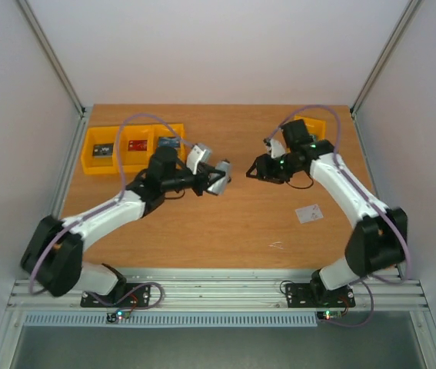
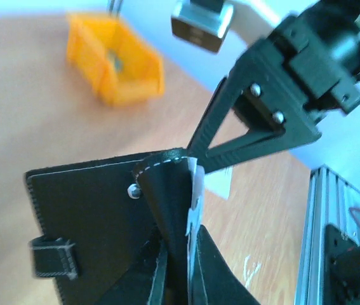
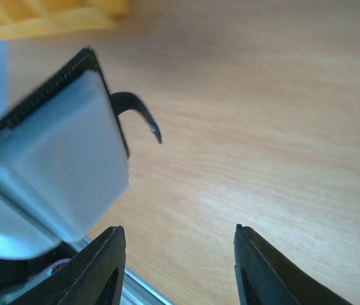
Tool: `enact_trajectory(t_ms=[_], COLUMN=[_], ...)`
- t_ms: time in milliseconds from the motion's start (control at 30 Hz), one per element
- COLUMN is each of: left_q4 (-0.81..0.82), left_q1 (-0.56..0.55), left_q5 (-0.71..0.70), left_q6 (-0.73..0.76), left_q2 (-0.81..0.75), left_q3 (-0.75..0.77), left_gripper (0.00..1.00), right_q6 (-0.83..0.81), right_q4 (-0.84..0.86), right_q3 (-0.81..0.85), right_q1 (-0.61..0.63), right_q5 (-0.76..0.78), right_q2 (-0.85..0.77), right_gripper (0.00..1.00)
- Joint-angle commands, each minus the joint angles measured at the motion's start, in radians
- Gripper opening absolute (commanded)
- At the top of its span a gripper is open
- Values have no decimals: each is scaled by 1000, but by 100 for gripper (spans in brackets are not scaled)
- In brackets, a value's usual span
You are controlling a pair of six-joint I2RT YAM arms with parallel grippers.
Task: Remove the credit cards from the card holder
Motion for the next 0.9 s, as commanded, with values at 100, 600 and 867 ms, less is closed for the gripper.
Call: enact_trajectory(t_ms=[100, 600, 867], left_q4=[-11, 163, 187], left_q1=[11, -33, -61], left_q5=[21, 189, 123], left_q6=[270, 221, 187], left_q2=[-341, -564, -565], left_q3=[85, 223, 231], left_gripper=[0, 0, 0], right_q6=[-183, -146, -170], right_q4=[-27, 290, 280], right_q3=[105, 155, 181], right_q1=[-1, 73, 157], right_q5=[-140, -371, -348], right_q2=[-371, -593, -587], right_gripper=[58, 90, 89])
